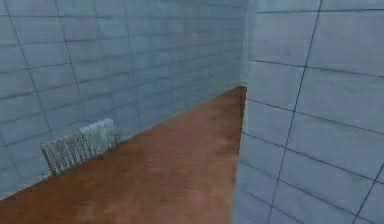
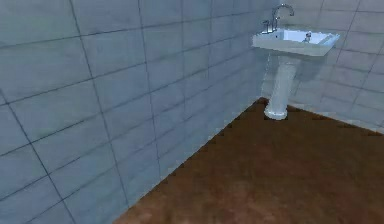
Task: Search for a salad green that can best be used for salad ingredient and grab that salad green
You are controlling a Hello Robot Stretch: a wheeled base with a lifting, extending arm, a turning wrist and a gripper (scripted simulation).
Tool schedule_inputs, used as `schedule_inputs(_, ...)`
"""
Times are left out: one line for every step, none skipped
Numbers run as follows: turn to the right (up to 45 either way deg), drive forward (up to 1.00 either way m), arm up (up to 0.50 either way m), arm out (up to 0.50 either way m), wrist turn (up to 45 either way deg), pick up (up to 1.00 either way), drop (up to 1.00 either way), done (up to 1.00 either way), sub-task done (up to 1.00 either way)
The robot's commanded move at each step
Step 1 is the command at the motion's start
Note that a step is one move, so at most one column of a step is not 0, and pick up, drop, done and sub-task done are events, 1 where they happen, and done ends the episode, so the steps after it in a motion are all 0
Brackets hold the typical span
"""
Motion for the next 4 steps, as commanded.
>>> schedule_inputs(-3.0, 0.00, 0.00, 0.00, 0.0, 0.00, 0.00, 0.00, 0.00)
schedule_inputs(-12.0, 0.00, 0.00, 0.00, 0.0, 0.00, 0.00, 0.00, 0.00)
schedule_inputs(0.0, 0.80, 0.00, 0.00, 0.0, 0.00, 0.00, 0.00, 0.00)
schedule_inputs(3.0, 0.00, 0.00, 0.00, 0.0, 0.00, 0.00, 0.00, 0.00)
